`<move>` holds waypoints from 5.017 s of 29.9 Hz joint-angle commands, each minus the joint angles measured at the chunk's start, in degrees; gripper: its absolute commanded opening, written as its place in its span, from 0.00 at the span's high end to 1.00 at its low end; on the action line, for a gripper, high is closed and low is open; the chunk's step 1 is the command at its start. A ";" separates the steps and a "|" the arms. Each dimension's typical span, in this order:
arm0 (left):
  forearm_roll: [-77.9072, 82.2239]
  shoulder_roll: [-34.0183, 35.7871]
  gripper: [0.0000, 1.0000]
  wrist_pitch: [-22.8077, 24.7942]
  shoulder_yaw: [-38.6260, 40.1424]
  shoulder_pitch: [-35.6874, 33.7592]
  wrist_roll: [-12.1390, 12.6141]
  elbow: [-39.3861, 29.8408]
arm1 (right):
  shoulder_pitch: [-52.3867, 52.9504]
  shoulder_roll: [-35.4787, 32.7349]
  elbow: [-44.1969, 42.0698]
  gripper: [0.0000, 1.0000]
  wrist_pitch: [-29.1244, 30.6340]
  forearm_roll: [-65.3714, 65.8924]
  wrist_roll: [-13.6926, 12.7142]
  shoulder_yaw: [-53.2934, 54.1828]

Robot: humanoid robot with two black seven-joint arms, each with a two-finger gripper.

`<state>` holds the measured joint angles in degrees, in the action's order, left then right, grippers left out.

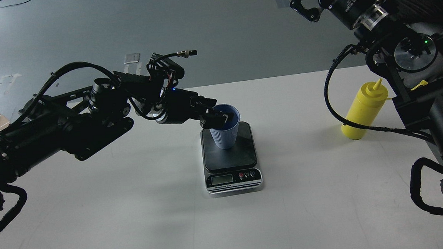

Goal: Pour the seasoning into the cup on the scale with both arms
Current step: 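Lower the cup onto the scale and open the left gripper, then withdraw the left gripper up and away from the cup, then move the right gripper down toward the yellow squeeze bottle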

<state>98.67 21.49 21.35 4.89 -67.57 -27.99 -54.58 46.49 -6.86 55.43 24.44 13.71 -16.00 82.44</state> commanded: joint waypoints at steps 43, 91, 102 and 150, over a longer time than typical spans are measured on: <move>-81.53 6.99 0.02 6.65 38.09 16.24 -0.01 17.06 | -1.05 -1.22 1.43 0.00 -0.18 -0.26 0.53 0.26; -88.12 6.11 0.02 6.65 38.62 21.17 -0.01 17.41 | -20.02 -14.32 21.03 0.00 0.43 -15.81 -0.08 1.13; -88.12 5.94 0.02 6.65 38.35 21.17 -0.01 17.41 | -44.00 -10.81 32.80 0.00 3.42 -25.67 -0.44 14.05; -88.12 6.11 0.02 6.65 38.35 21.43 -0.01 16.97 | -57.57 6.51 18.84 0.00 0.96 -25.40 -0.09 15.64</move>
<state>10.54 27.51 28.00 43.24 -46.05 -28.00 -37.62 -12.99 -0.84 76.40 25.45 -11.80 -16.09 98.16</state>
